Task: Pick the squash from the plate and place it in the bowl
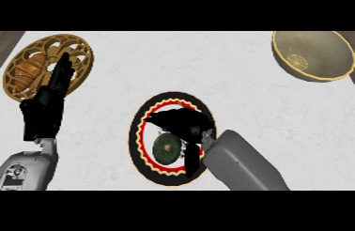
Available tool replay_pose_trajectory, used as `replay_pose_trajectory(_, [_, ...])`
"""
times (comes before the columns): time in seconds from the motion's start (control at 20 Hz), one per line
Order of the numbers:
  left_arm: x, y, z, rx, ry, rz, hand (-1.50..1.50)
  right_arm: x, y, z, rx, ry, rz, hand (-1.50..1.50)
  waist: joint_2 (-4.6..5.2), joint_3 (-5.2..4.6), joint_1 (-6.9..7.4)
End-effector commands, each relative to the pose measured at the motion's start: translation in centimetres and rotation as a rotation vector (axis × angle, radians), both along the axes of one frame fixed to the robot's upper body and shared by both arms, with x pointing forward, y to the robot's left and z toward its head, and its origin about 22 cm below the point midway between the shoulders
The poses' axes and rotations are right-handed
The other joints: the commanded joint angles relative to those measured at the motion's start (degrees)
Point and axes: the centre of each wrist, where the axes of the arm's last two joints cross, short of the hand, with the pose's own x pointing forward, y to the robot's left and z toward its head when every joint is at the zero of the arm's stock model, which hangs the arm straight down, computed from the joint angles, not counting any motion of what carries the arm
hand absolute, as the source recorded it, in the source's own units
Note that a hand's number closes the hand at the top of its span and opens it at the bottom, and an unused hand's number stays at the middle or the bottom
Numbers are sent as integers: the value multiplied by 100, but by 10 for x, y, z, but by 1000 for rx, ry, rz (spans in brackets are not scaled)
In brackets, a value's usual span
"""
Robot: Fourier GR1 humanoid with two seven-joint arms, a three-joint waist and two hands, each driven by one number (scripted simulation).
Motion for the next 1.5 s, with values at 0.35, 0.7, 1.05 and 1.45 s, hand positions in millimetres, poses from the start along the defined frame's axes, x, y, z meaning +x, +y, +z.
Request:
replay_pose_trajectory(0.35, [7, 6, 2, -1, -9, -7, 0, 1, 23, -26, -42, -24, 73, 150, 4, 0, 21])
replay_pose_trajectory(0.7, [8, 1, -5, -4, 17, -19, 0, 1, 27, -43, 21, -102, 101, 150, 12, 0, 63])
replay_pose_trajectory(1.05, [-7, -3, 7, -6, -9, -13, 0, 3, 27, -38, 92, -111, 107, 150, 3, 1, 56])
replay_pose_trajectory(1.45, [-11, -5, 1, -7, -1, 20, 0, -61, -33, -23, -17, -190, -179, 150, -51, -1, -136])
